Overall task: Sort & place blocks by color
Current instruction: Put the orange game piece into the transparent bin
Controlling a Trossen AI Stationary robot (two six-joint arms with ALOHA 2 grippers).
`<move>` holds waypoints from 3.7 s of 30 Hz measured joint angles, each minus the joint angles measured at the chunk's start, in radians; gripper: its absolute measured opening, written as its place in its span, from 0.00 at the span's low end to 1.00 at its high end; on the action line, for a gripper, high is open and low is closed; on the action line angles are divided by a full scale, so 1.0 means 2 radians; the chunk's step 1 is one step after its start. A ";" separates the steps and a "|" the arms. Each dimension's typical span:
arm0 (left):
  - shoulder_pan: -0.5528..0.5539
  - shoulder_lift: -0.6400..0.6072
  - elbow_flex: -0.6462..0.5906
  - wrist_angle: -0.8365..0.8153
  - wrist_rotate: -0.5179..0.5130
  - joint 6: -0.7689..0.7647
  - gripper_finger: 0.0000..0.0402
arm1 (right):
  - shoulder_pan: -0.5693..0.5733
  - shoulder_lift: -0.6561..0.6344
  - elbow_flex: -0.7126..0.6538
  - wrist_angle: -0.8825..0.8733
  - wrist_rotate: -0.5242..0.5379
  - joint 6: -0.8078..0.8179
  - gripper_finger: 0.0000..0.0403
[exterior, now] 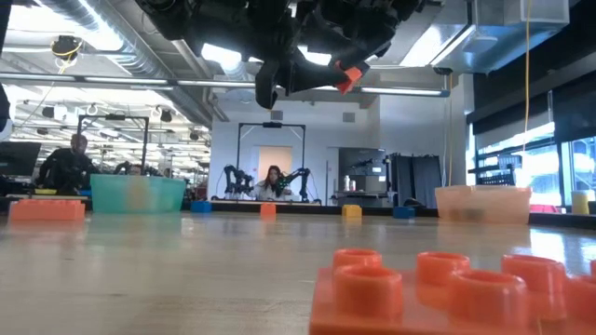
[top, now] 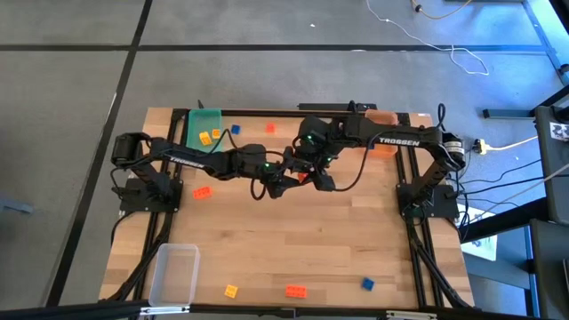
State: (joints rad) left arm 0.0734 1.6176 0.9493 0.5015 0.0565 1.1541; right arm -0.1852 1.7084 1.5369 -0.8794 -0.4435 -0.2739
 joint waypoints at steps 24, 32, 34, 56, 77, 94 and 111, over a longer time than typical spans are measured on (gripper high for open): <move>0.000 -0.001 0.000 -0.030 -0.012 0.001 0.21 | 0.000 0.001 -0.001 0.007 0.002 0.004 0.35; -0.001 -0.001 0.000 -0.032 -0.025 0.001 0.21 | 0.000 0.001 -0.001 0.004 0.014 0.004 0.35; -0.001 0.000 0.001 -0.032 -0.031 -0.003 0.21 | 0.000 0.001 0.000 0.000 0.024 0.005 0.42; -0.036 -0.043 0.000 -0.106 -0.243 -0.141 0.20 | -0.082 -0.003 0.150 -0.262 0.084 -0.013 0.67; -0.195 -0.278 0.001 -0.532 -0.151 -0.827 0.20 | -0.136 -0.061 0.159 -0.266 0.117 -0.083 0.67; -0.398 -0.189 0.000 -0.710 0.135 -1.196 0.20 | -0.136 -0.061 0.159 -0.238 0.116 -0.090 0.67; -0.473 -0.040 0.000 -0.681 0.124 -1.245 0.20 | -0.135 -0.061 0.159 -0.282 -0.012 -0.144 0.67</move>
State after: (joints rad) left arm -0.8720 1.5386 0.9497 -0.8597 0.3054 -1.3354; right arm -0.4561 1.5867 1.8553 -1.4443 -0.4671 -0.5623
